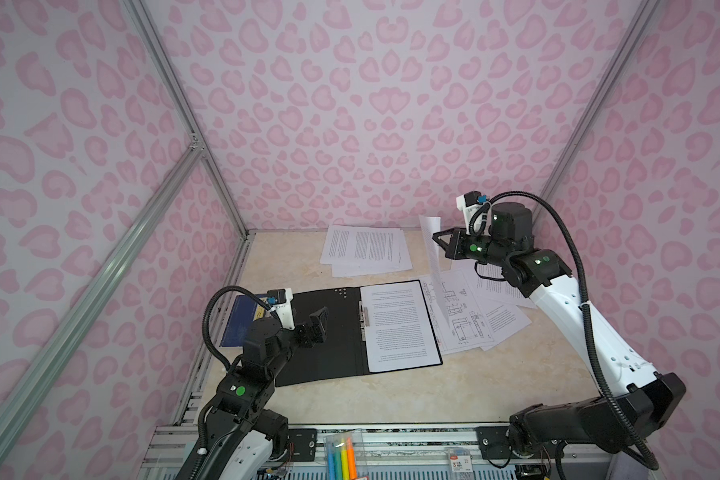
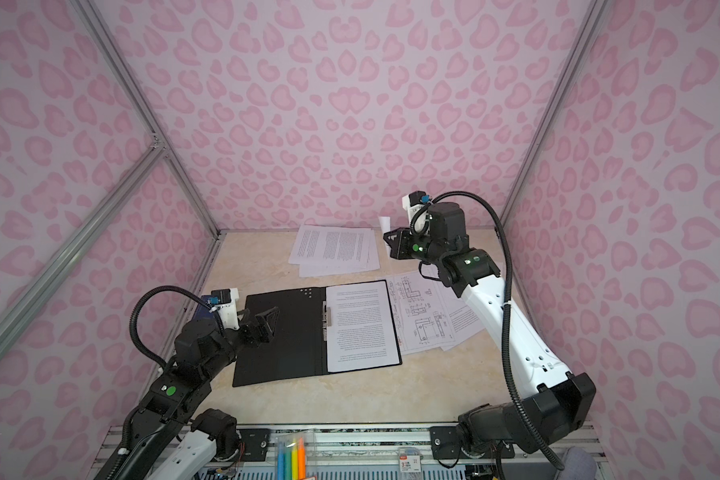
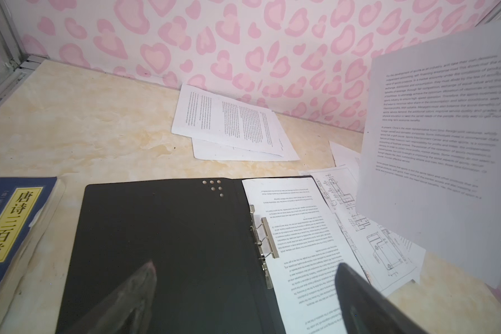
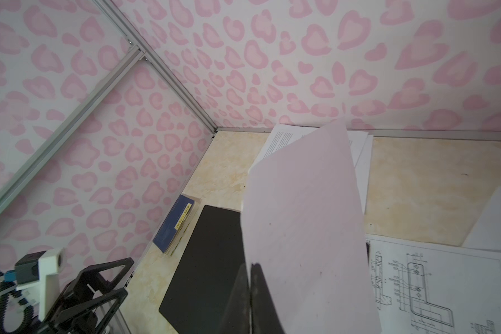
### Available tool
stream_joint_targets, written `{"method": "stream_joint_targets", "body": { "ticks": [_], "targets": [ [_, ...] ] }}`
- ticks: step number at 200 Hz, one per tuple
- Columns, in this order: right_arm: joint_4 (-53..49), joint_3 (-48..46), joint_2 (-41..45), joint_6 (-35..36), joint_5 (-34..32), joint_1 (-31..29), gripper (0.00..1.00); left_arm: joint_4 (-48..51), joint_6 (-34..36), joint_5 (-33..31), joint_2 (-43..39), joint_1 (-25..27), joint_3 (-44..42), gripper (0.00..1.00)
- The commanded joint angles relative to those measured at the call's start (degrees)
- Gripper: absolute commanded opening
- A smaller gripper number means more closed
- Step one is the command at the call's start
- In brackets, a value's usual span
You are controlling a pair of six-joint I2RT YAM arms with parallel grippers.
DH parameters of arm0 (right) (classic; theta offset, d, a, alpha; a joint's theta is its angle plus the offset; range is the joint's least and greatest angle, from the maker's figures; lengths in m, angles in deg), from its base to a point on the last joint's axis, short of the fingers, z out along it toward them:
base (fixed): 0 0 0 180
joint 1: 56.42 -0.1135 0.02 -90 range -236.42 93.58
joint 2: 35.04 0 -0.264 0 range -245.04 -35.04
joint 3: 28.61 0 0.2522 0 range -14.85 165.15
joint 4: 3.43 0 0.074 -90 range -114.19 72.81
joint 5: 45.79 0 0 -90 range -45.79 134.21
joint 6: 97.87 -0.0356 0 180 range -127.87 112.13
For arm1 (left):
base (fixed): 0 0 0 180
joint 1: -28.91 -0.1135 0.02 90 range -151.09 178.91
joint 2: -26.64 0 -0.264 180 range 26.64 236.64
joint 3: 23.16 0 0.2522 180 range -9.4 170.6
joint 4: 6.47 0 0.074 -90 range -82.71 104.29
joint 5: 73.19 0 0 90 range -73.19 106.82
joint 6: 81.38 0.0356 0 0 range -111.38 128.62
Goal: Put the files into the folder
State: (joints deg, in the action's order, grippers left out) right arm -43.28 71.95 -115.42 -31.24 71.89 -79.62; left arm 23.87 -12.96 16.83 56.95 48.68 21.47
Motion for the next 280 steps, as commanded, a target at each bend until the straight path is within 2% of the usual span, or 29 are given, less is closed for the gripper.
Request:
{"method": "stream_joint_targets", "body": {
  "ticks": [1, 39, 64, 111, 125, 134, 173, 220, 280],
  "targets": [
    [0.3, 1.0, -0.3, -1.2, 2.4, -3.9, 0.00, -0.1, 4.0, -1.2, -0.7, 0.0, -0.2, 0.98],
    [4.1, -0.7, 0.5, -5.4, 7.0, -5.7, 0.00, 1.3, 4.7, 0.2, -1.3, 0.0, -0.1, 0.98],
    [0.7, -1.2, 0.3, -2.5, 5.4, -3.8, 0.00, 2.7, 3.3, 1.9, -2.8, 0.0, -0.2, 0.98],
    [4.1, -14.9, -3.1, 2.9, 6.5, 3.3, 0.00, 9.3, 0.1, 3.0, -9.8, 0.0, -1.3, 0.98],
    [3.1, -17.0, -6.2, 5.2, 2.4, 3.6, 0.00, 9.1, 0.5, 2.1, -12.3, 0.5, -2.5, 0.98],
    [1.1, -17.0, -8.5, 7.0, -0.9, 3.3, 0.00, 8.4, 0.4, 0.8, -13.6, 0.6, -3.3, 0.98],
    [-2.7, -15.3, -14.7, 10.7, -4.4, 3.3, 0.00, 7.5, 1.1, 0.8, -12.8, 0.6, -3.9, 0.98],
    [-3.1, -12.9, -19.3, 11.6, -2.8, 3.3, 0.00, 7.9, 1.3, 2.0, -10.7, 0.7, -3.3, 0.98],
    [-0.8, -11.4, -22.9, 8.8, -2.6, 3.4, 0.00, 8.0, 1.4, 1.9, -11.0, 0.9, -3.4, 0.98]
  ]
}}
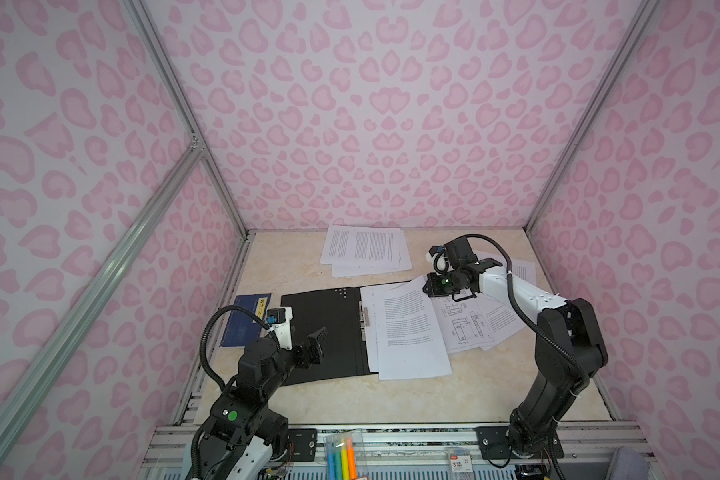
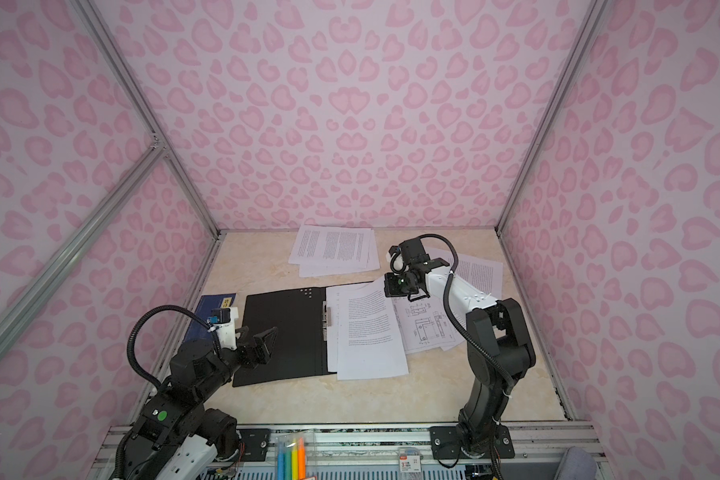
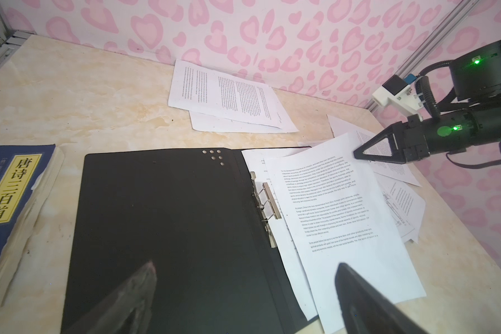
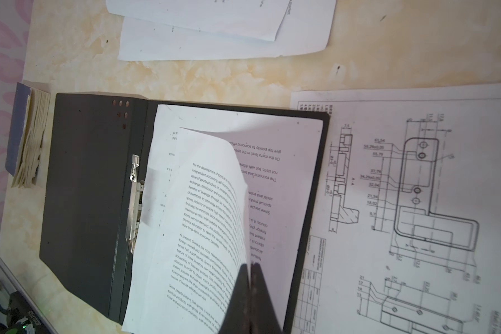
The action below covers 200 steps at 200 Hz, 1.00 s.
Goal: Put the files into the folder
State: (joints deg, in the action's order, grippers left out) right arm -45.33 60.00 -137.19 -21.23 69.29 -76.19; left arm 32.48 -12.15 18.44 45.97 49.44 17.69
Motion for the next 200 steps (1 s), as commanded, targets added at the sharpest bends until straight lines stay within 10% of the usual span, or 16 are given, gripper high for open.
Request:
{"method": "stream_joint_targets", "body": {
  "ticks": [1, 200],
  "targets": [
    [1.2, 0.6, -1.2, -1.2, 0.0, 0.0, 0.00, -0.7, 0.6, 0.2, 0.0, 0.1, 0.4, 0.98],
    [2.6, 6.5, -7.0, -4.2, 5.3, 0.0, 0.00, -1.0, 0.8, 3.6, 0.6, 0.2, 0.6, 0.98]
  ]
}}
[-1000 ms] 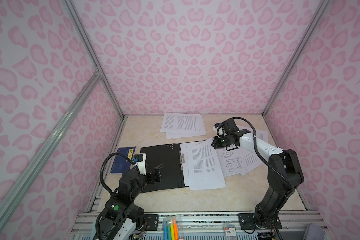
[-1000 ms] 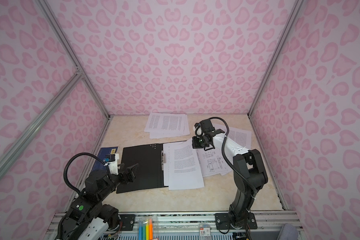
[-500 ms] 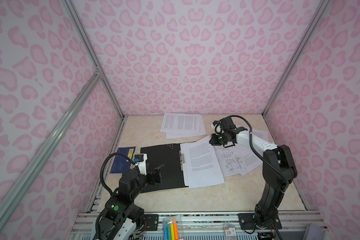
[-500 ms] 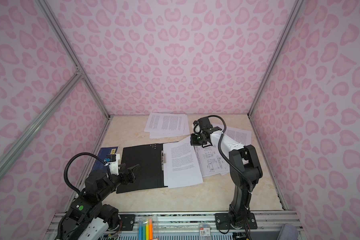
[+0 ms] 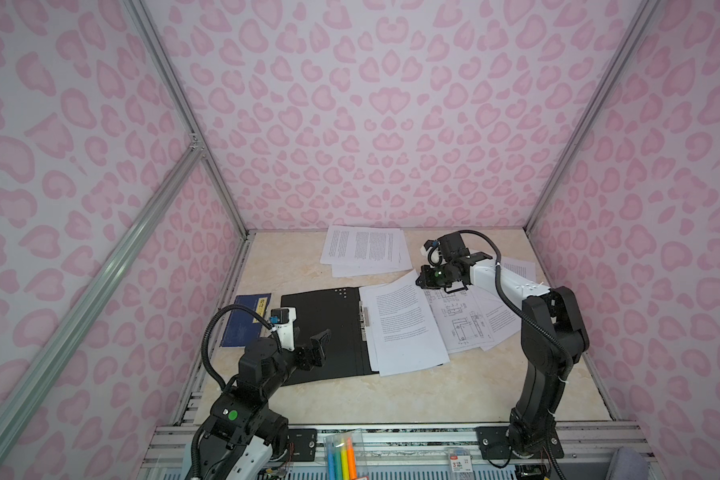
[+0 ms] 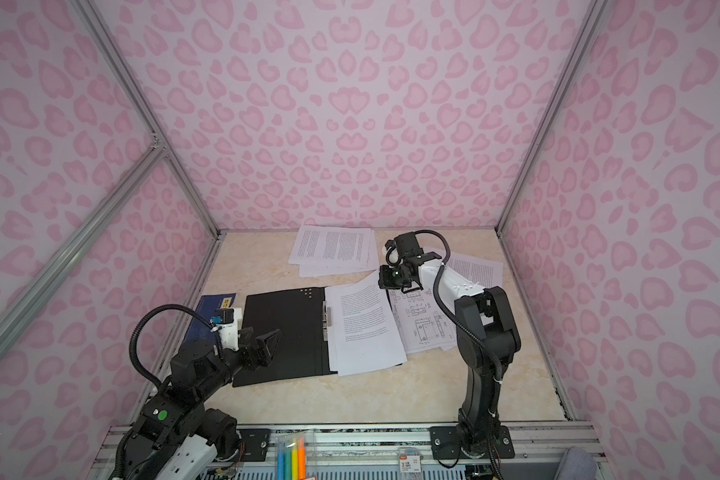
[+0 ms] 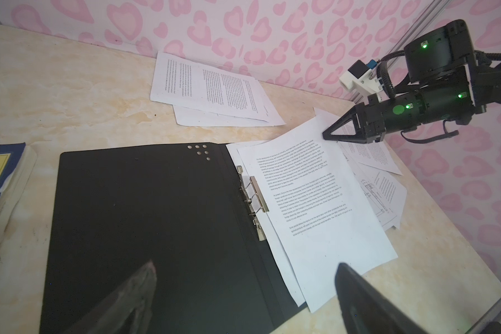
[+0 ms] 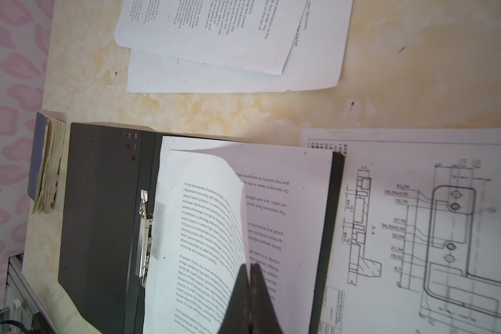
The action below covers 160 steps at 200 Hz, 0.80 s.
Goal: Put the files into the folder
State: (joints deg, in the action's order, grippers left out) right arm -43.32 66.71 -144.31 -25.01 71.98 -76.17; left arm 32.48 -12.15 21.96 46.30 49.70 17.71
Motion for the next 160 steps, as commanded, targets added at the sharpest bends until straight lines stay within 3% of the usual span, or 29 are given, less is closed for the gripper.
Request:
{"method": "stream_joint_targets", "body": {
  "ticks": [1, 43, 160],
  "targets": [
    [0.6, -0.3, 0.2, -0.4, 2.7, 0.0, 0.00, -1.0, 0.8, 0.1, 0.2, -0.1, 0.6, 0.98],
    [2.1, -1.0, 0.6, -2.0, 7.0, 0.4, 0.00, -1.0, 0.7, 0.0, 0.1, -0.1, 0.6, 0.97],
    [4.5, 1.2, -3.0, -4.5, 6.7, 1.5, 0.00, -1.0, 0.7, 0.0, -0.1, 0.0, 0.6, 0.98]
  ]
}}
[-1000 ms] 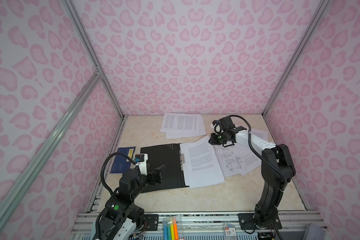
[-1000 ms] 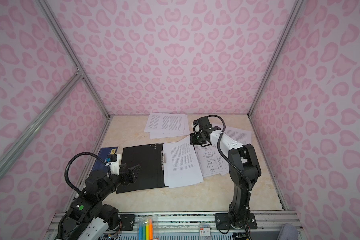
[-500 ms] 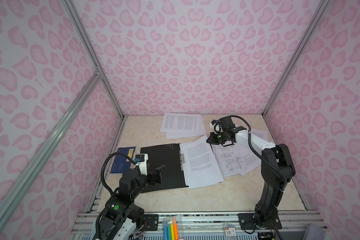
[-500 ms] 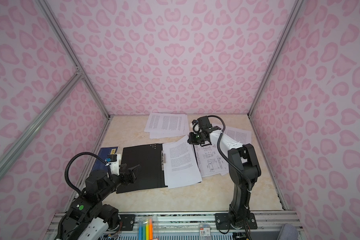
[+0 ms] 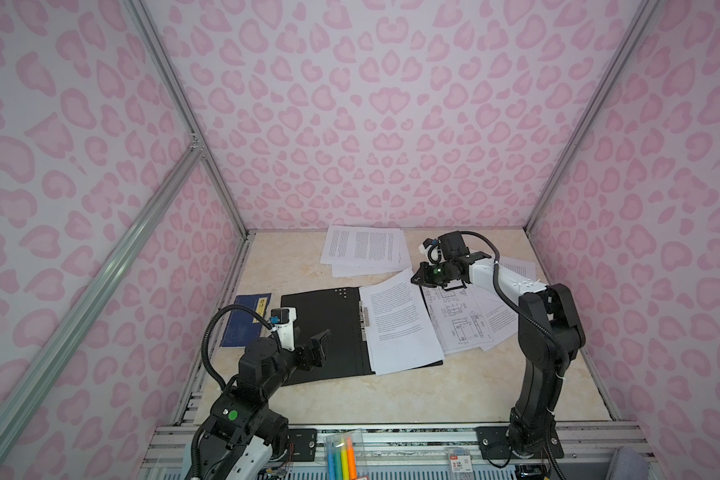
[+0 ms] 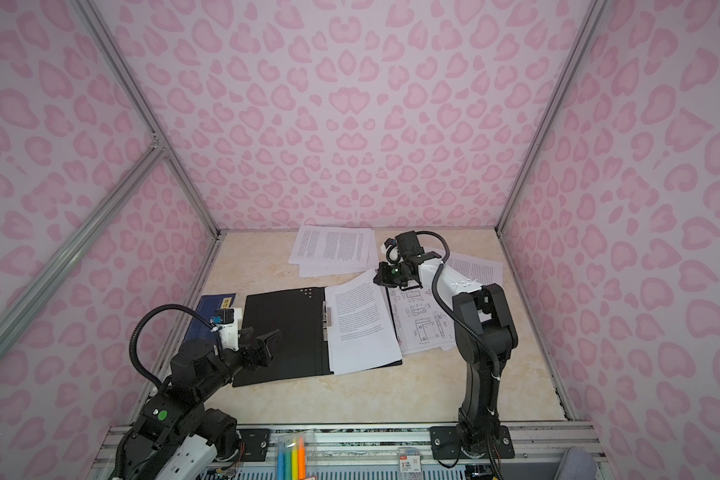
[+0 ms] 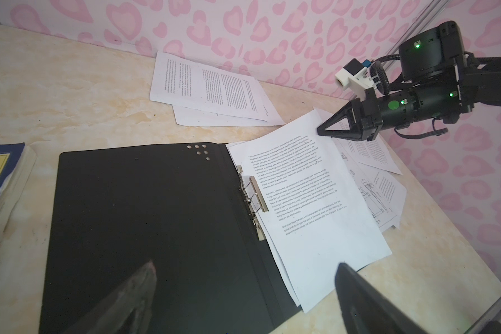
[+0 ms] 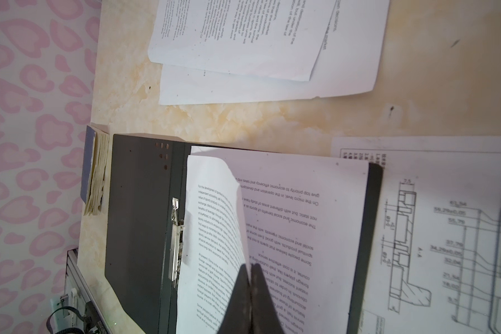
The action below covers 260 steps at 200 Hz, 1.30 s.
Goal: Put the files into the folder
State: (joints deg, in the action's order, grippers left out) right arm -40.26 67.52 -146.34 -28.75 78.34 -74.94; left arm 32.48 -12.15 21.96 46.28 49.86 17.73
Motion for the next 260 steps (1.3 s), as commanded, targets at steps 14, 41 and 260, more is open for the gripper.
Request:
{"method": "stream_joint_targets", "body": {
  "ticks": [14, 41, 260],
  "targets": [
    [1.6, 0.6, -1.3, -1.0, 0.6, 0.5, 0.00, -1.0, 0.7, 0.0, -0.1, -0.1, 0.5, 0.98],
    [1.7, 1.1, -2.1, -1.1, 0.7, 0.6, 0.00, -1.0, 0.8, 0.0, 0.0, -0.1, 0.5, 0.98],
    [2.5, 0.4, -3.9, -1.3, 2.2, 0.5, 0.00, -1.0, 0.8, -0.3, 0.1, -0.1, 0.5, 0.98]
  ]
}}
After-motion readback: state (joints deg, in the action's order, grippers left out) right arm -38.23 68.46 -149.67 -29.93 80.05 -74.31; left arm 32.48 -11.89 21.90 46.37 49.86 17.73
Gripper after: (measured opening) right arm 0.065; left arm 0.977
